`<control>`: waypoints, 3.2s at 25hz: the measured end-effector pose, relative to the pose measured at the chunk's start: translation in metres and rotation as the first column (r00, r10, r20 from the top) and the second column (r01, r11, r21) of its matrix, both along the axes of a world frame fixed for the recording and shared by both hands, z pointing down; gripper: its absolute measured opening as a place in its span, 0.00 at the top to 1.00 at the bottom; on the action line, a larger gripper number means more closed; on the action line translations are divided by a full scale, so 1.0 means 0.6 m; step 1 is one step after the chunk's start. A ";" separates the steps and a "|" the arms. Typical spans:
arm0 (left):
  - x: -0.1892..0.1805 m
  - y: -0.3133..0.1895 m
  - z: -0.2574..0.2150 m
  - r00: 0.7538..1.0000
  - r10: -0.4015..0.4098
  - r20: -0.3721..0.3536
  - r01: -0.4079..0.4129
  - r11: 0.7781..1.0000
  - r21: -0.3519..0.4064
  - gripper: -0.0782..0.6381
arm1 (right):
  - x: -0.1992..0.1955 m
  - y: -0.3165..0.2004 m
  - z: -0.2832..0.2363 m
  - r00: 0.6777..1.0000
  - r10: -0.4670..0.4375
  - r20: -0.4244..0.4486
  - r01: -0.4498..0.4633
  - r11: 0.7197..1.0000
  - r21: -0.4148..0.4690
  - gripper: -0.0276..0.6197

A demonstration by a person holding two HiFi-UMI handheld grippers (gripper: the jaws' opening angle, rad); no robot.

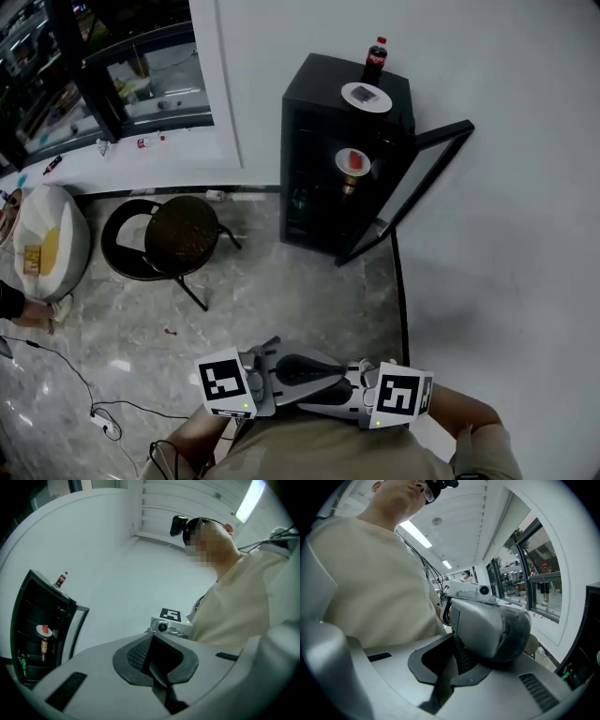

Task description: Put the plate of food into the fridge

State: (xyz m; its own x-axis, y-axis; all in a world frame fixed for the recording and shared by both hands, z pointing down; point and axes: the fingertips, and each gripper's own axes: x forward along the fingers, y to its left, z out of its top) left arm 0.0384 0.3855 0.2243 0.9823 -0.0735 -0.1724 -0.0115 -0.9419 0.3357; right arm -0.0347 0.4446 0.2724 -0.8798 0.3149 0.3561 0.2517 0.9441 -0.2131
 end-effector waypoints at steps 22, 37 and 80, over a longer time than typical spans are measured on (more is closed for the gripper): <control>-0.132 -0.108 0.000 0.997 -0.075 0.004 0.075 0.996 0.051 0.88 | -0.091 -0.139 -0.026 0.970 0.189 0.151 -0.153 0.963 -0.221 0.93; -0.092 -0.234 0.002 0.968 -0.249 0.041 0.247 0.968 0.055 0.88 | 0.019 -0.333 -0.013 0.819 0.549 0.167 -0.494 0.822 -0.282 0.93; 0.163 -0.485 0.006 0.904 -0.356 0.237 0.326 0.932 0.158 0.88 | 0.312 -0.567 0.017 0.781 0.607 0.148 -0.540 0.775 -0.329 0.93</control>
State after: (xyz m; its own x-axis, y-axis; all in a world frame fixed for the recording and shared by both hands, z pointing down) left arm 0.1362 0.0948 0.2276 0.9117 -0.4069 0.0564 -0.4103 -0.8960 0.1700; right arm 0.1527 0.1044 0.2828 -0.9689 -0.2270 0.0990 -0.2465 0.8465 -0.4719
